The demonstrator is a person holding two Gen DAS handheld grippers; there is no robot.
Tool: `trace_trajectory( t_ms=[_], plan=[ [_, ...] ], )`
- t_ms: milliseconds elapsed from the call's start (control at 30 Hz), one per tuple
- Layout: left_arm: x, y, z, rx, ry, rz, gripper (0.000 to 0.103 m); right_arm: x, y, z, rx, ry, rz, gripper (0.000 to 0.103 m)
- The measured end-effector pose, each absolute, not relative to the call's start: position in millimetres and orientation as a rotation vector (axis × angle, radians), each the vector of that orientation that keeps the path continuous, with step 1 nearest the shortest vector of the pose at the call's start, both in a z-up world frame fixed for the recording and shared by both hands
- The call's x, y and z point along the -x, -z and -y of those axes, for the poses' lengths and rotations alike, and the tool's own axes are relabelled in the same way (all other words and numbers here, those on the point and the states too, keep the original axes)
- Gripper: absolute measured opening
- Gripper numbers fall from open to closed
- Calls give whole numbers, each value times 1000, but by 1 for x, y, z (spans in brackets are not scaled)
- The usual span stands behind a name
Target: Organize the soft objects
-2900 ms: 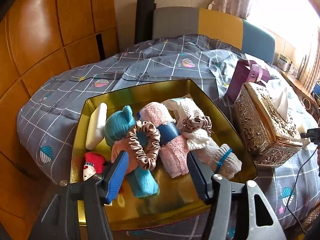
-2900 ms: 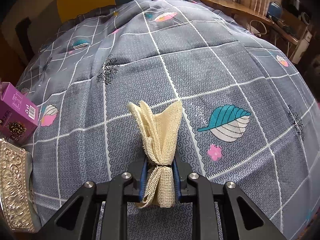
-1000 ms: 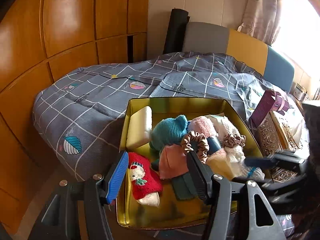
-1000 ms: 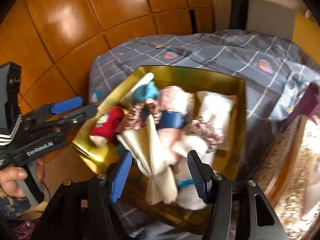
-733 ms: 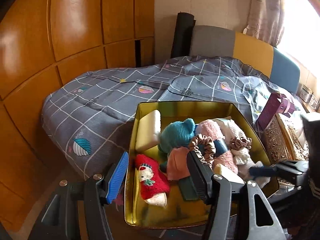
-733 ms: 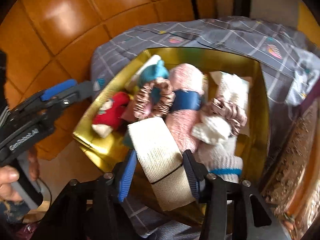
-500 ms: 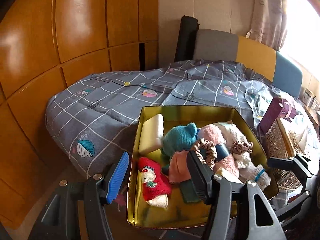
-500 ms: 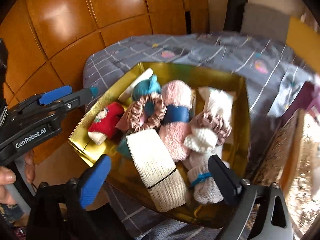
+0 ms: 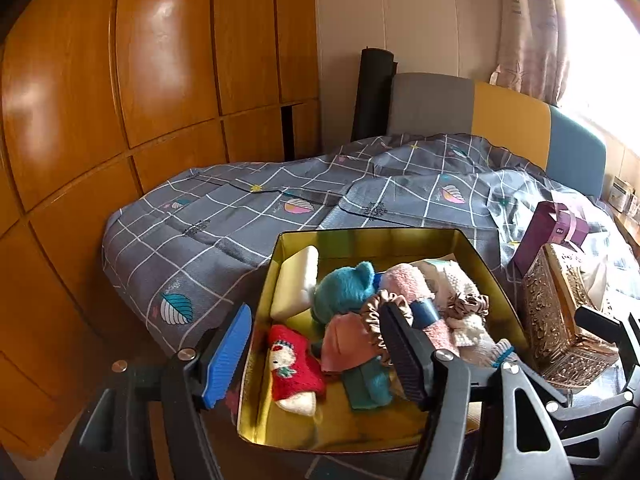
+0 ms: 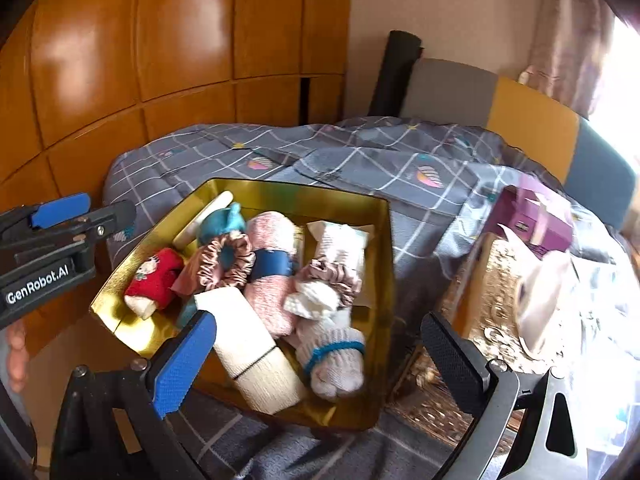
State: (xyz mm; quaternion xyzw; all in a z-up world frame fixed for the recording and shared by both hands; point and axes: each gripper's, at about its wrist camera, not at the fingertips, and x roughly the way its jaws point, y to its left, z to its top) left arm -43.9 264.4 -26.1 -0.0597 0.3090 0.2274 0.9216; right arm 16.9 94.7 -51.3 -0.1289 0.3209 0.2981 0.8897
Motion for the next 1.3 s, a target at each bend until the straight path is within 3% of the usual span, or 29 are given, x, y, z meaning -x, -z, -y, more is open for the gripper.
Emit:
trace_trajectory(
  t_ms=[1300],
  plan=[
    [43,24,-246,95,-505,-622,68,-22,45,-58,118,-528,-656,103]
  ],
)
